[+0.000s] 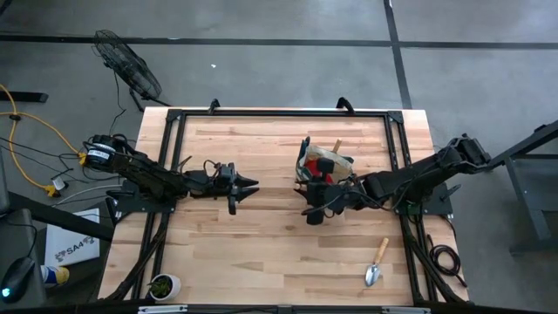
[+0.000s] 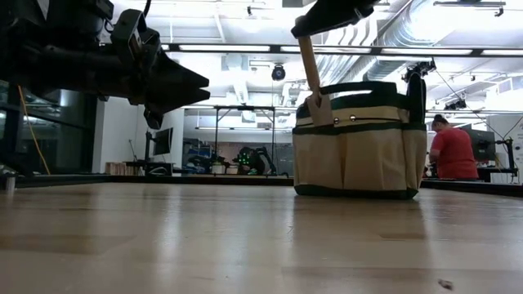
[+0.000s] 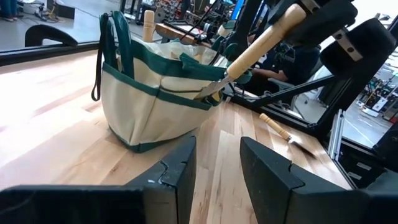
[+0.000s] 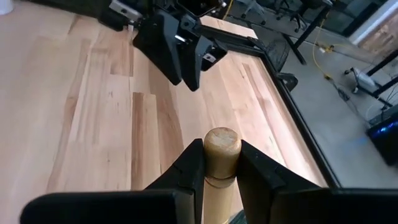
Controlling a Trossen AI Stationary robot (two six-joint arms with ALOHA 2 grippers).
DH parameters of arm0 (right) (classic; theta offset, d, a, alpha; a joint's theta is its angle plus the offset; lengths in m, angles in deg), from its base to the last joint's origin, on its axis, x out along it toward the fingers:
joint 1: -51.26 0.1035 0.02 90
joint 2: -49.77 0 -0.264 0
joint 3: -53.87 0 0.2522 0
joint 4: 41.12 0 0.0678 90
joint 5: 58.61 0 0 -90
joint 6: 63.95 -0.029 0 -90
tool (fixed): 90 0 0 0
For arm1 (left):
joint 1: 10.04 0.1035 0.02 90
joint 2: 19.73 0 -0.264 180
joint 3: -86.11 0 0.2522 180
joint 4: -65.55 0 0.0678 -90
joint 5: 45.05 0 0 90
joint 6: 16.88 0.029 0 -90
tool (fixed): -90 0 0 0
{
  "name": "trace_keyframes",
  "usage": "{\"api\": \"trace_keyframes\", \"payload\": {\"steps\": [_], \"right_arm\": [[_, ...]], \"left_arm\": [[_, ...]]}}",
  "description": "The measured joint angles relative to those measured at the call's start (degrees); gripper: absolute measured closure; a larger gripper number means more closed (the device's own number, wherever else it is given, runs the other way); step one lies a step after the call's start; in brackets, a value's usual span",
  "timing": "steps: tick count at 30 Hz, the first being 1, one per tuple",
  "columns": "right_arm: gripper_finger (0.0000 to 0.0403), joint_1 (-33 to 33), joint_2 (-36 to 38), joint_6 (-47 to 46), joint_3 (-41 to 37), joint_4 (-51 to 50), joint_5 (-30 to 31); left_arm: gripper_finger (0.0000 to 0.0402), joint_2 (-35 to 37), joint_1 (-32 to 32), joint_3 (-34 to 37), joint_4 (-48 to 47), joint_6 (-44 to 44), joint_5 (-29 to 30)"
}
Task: Pick & Place Garden tools in Gardening bag
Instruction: Put the left trowel into the gardening bag
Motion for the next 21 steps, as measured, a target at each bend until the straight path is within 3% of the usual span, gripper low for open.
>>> {"api": "trace_keyframes", "payload": {"steps": [21], "right_arm": [[0.0344, -5.66, -0.84, -11.54, -0.07, -0.94, -2.20]], "left_arm": [[0.0279, 0.00, 0.02, 0.00, -0.13, -0.36, 0.04]]}}
